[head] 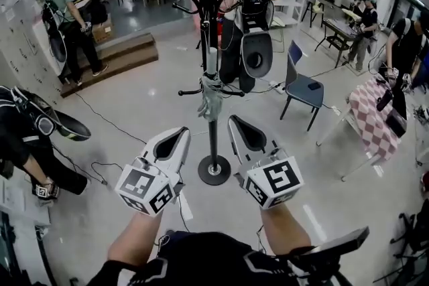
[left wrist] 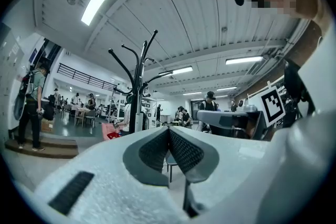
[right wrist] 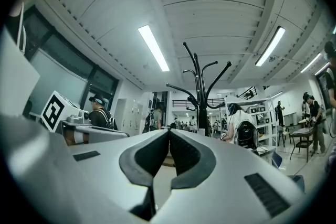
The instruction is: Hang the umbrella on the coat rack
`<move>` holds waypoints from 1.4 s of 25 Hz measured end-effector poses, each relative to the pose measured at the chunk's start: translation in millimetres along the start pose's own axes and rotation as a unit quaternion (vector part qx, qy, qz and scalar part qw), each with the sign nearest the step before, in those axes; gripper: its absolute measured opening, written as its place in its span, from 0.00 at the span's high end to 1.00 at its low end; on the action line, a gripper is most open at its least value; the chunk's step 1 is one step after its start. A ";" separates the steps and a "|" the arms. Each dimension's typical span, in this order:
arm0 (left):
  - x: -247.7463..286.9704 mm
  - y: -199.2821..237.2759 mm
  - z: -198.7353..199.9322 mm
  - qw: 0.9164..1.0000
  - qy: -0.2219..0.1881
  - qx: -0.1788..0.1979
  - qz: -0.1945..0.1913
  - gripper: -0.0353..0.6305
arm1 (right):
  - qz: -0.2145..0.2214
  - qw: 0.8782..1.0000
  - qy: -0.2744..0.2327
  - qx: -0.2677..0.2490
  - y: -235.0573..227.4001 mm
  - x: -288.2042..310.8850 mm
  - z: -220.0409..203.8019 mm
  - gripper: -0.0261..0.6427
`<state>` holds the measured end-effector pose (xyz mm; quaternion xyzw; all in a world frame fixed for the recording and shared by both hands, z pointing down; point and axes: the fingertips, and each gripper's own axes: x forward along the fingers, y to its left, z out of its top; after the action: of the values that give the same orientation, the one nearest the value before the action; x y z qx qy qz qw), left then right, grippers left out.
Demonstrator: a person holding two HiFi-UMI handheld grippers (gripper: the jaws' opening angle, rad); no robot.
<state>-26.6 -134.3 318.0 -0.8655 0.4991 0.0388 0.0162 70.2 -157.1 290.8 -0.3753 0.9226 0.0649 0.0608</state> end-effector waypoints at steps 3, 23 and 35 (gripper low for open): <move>-11.1 14.7 -3.9 1.000 0.002 -0.006 0.001 0.93 | -0.005 1.000 0.006 0.001 7.1 8.4 -4.7 0.95; -94.6 74.1 -21.9 0.999 0.028 -0.036 -0.028 0.93 | -0.058 0.997 0.038 0.016 87.4 34.6 -21.1 0.95; -110.6 96.0 -23.2 0.998 0.027 -0.051 -0.025 0.93 | -0.072 0.996 0.055 0.007 104.8 45.2 -26.4 0.95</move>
<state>-163.6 -88.5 351.4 -0.8780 0.4752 0.0407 -0.0401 -37.0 -118.0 317.3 -0.4429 0.8958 0.0331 0.0169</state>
